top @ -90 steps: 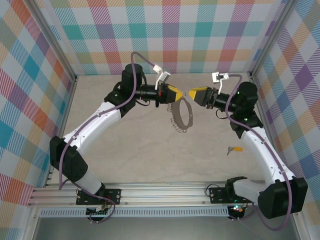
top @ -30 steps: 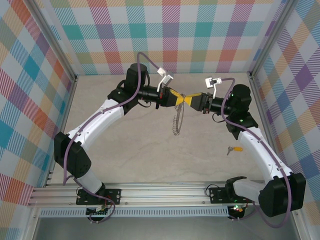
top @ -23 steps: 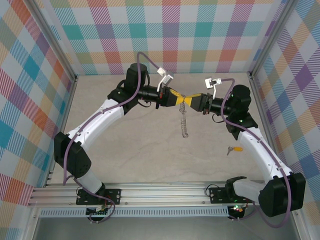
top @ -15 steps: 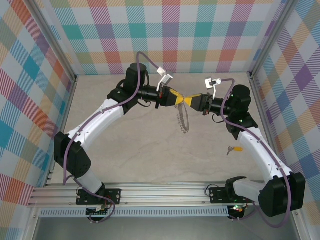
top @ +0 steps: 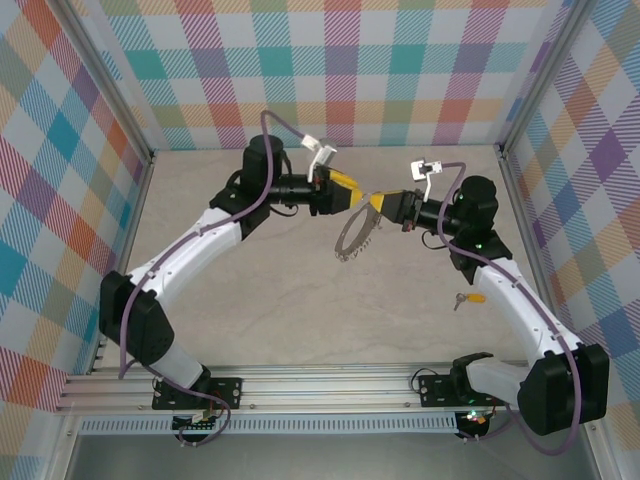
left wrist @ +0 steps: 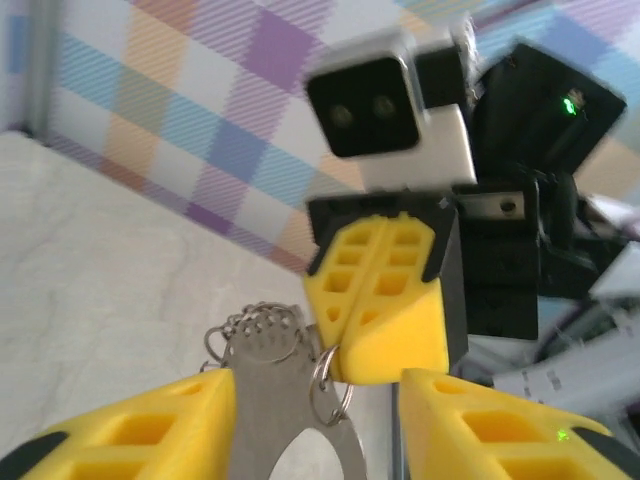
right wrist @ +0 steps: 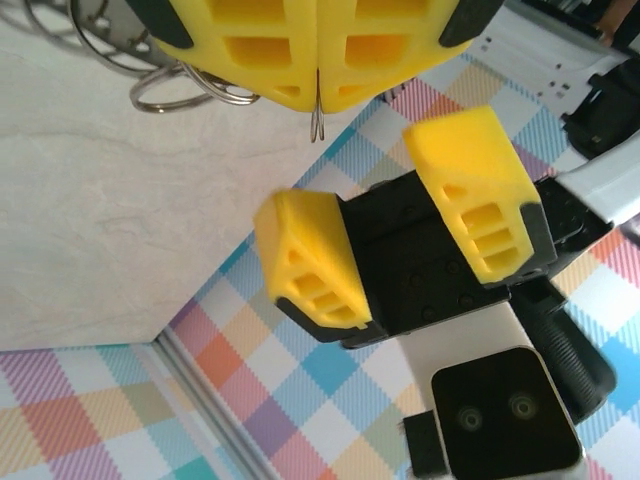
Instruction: Put the keys on the keyring
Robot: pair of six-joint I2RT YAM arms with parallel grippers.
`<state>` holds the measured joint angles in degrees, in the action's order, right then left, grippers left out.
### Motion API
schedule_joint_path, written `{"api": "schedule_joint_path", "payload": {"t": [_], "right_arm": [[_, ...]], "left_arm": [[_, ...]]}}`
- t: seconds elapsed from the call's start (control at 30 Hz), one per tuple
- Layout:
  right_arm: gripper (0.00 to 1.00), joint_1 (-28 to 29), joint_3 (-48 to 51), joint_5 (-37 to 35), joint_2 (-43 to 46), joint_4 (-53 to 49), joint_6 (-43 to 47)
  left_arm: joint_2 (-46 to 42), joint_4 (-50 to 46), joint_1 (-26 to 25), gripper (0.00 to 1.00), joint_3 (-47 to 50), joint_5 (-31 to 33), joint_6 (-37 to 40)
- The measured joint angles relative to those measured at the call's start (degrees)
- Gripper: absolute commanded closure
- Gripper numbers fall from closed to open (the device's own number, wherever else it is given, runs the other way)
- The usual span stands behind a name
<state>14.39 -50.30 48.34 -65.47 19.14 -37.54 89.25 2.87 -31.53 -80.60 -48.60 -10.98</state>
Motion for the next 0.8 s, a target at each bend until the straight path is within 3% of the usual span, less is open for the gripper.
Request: {"api": "schedule_joint_path", "payload": {"t": [0.23,0.37,0.57,0.8], "right_arm": [[1.0,0.0,3.2,-3.0,0.7,10.3,-3.0],[1.0,0.0,5.0,-4.7,0.7,18.7,-5.6],[1.0,0.6,7.6,-8.3,-1.5,31.3,-9.7],[1.0,2.0,7.6,-11.2,-4.3,37.5,-11.8]], "left_arm": [[-3.1,11.7,3.0,0.54,6.4,7.1,-10.9],[-2.7,18.5,2.8,0.62,8.7,7.1,-16.6],[-0.1,28.3,1.7,0.66,9.2,6.6,-23.8],[1.2,33.8,-2.0,0.69,9.2,6.1,-26.9]]}}
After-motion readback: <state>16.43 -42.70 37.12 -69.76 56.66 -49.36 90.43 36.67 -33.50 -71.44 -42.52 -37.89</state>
